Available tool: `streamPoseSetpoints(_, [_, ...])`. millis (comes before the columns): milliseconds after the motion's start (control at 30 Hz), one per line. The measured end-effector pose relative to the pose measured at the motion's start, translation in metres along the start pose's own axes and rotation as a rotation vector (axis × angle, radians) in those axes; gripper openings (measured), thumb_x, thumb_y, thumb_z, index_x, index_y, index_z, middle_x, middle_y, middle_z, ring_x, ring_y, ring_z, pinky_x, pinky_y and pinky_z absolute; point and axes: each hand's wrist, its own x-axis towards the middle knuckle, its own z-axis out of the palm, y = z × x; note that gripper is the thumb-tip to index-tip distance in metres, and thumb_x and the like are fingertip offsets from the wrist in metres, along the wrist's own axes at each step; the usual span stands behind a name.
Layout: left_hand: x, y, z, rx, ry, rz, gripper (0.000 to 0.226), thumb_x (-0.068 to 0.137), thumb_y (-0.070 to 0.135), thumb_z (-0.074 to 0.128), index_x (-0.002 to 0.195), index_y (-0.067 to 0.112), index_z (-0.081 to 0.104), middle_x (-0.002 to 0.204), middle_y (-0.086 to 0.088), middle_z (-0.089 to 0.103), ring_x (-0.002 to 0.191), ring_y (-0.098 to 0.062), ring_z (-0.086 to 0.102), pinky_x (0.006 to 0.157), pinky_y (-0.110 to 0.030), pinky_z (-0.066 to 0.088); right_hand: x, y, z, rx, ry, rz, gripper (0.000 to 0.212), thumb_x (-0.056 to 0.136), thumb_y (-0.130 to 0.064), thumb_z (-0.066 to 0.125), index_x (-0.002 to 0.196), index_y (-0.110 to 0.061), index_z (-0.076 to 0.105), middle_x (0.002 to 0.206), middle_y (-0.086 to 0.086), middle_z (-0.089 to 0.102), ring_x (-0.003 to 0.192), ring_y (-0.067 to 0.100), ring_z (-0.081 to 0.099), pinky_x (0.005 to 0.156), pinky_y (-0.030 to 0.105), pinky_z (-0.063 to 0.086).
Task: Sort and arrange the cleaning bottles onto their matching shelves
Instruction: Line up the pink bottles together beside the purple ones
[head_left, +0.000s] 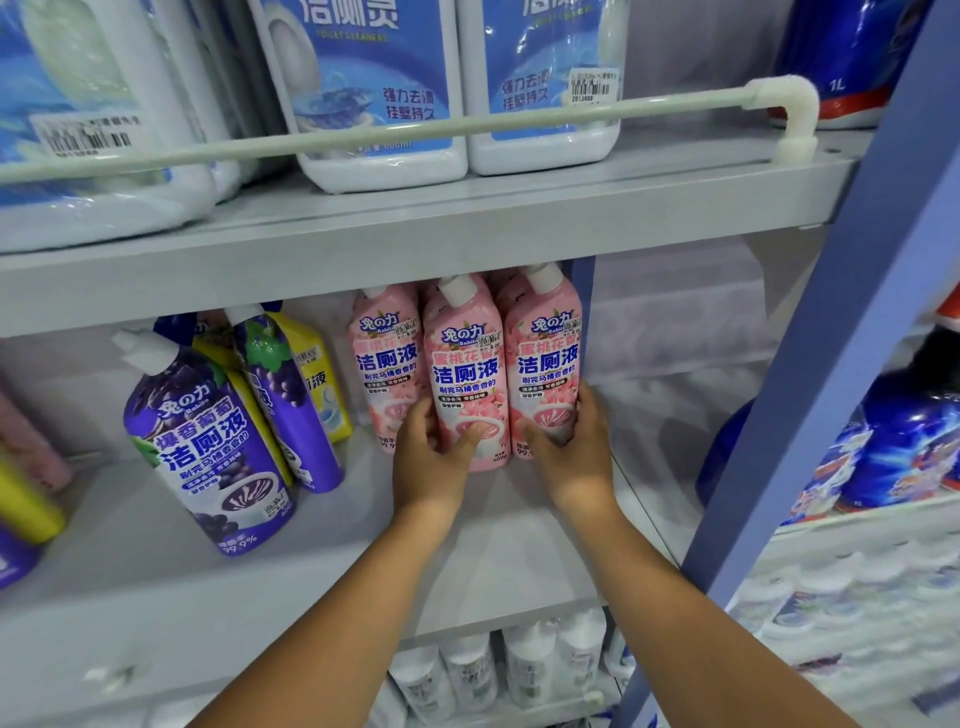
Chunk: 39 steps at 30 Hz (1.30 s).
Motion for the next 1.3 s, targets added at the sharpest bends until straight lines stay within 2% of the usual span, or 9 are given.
streamPoseSetpoints(233, [0.003, 0.003, 0.001, 0.047, 0.019, 0.036, 0.049, 0.082, 0.013, 0.082, 0.123, 0.024, 0.059, 0.117, 0.005, 0.073, 0.105, -0.011, 0.070, 0.083, -0.015, 0.055, 0.002, 0.003, 0.004, -0.092, 0.001, 0.030, 0.068, 0.076, -0.027, 0.086, 0.135, -0.033, 0.052, 0.127, -0.011, 0.059, 0.111, 0.010, 0.066, 0.096, 0.040, 0.057])
streamPoseSetpoints(400, [0.006, -0.002, 0.001, 0.094, 0.018, 0.052, 0.051, 0.078, 0.018, 0.085, 0.118, 0.033, 0.056, 0.117, 0.008, 0.073, 0.106, -0.010, 0.071, 0.094, -0.037, 0.058, 0.006, 0.005, 0.008, -0.129, -0.006, 0.027, 0.069, 0.078, -0.025, 0.083, 0.138, -0.033, 0.048, 0.128, -0.010, 0.060, 0.114, 0.012, 0.065, 0.099, 0.041, 0.056])
streamPoseSetpoints(667, [0.011, 0.000, -0.003, 0.139, -0.024, 0.049, 0.050, 0.079, 0.015, 0.085, 0.118, 0.031, 0.058, 0.114, 0.008, 0.075, 0.104, -0.009, 0.071, 0.095, -0.041, 0.058, 0.008, 0.006, 0.009, -0.141, -0.016, 0.017, 0.072, 0.082, -0.024, 0.082, 0.143, -0.030, 0.044, 0.133, -0.007, 0.060, 0.117, 0.011, 0.062, 0.100, 0.037, 0.054])
streamPoseSetpoints(733, [0.010, 0.005, -0.005, 0.132, -0.037, 0.040, 0.050, 0.080, 0.014, 0.084, 0.119, 0.032, 0.058, 0.112, 0.010, 0.074, 0.102, -0.004, 0.071, 0.094, -0.038, 0.059, 0.008, 0.006, 0.009, -0.127, -0.016, 0.024, 0.074, 0.081, -0.025, 0.083, 0.143, -0.030, 0.044, 0.133, -0.007, 0.058, 0.119, 0.011, 0.062, 0.102, 0.039, 0.054])
streamPoseSetpoints(867, [-0.001, 0.017, -0.019, 0.069, -0.021, -0.006, 0.050, 0.085, 0.011, 0.080, 0.125, 0.026, 0.055, 0.104, 0.018, 0.065, 0.083, 0.016, 0.064, 0.073, -0.008, 0.052, -0.006, -0.002, 0.004, -0.146, 0.111, 0.023, 0.078, 0.081, -0.029, 0.085, 0.146, -0.018, 0.043, 0.135, -0.003, 0.047, 0.128, 0.021, 0.053, 0.105, 0.047, 0.051])
streamPoseSetpoints(967, [-0.018, 0.022, -0.050, -0.012, 0.088, -0.079, 0.041, 0.085, 0.019, 0.081, 0.119, 0.026, 0.059, 0.114, 0.004, 0.069, 0.089, 0.004, 0.065, 0.077, -0.017, 0.050, -0.035, -0.016, 0.008, -0.058, 0.186, -0.133, 0.061, 0.086, -0.021, 0.081, 0.138, -0.014, 0.049, 0.129, 0.002, 0.050, 0.115, 0.017, 0.059, 0.098, 0.037, 0.054])
streamPoseSetpoints(1067, [-0.049, 0.028, -0.098, -0.048, 0.274, -0.016, 0.025, 0.087, 0.010, 0.078, 0.103, 0.025, 0.068, 0.098, -0.003, 0.074, 0.087, -0.009, 0.070, 0.085, -0.031, 0.056, -0.065, -0.042, 0.032, 0.101, 0.068, -0.110, 0.044, 0.089, -0.013, 0.075, 0.128, -0.017, 0.055, 0.118, 0.003, 0.063, 0.102, 0.011, 0.064, 0.088, 0.023, 0.053])
streamPoseSetpoints(1167, [-0.067, 0.045, -0.153, 0.022, 0.509, 0.101, 0.018, 0.089, 0.014, 0.076, 0.103, 0.021, 0.065, 0.092, 0.000, 0.073, 0.084, -0.011, 0.070, 0.078, -0.025, 0.056, -0.082, -0.058, 0.074, 0.170, -0.136, -0.127, 0.029, 0.089, -0.006, 0.074, 0.112, -0.018, 0.061, 0.100, -0.001, 0.068, 0.090, 0.012, 0.065, 0.078, 0.018, 0.052])
streamPoseSetpoints(1300, [-0.046, 0.040, -0.211, 0.196, 0.589, 0.027, 0.055, 0.078, 0.030, 0.087, 0.122, 0.024, 0.054, 0.116, 0.002, 0.062, 0.098, -0.009, 0.064, 0.082, -0.026, 0.052, -0.085, -0.072, 0.139, 0.138, -0.351, -0.096, 0.028, 0.089, -0.011, 0.073, 0.100, -0.031, 0.058, 0.097, -0.007, 0.066, 0.084, 0.002, 0.063, 0.074, 0.016, 0.050])
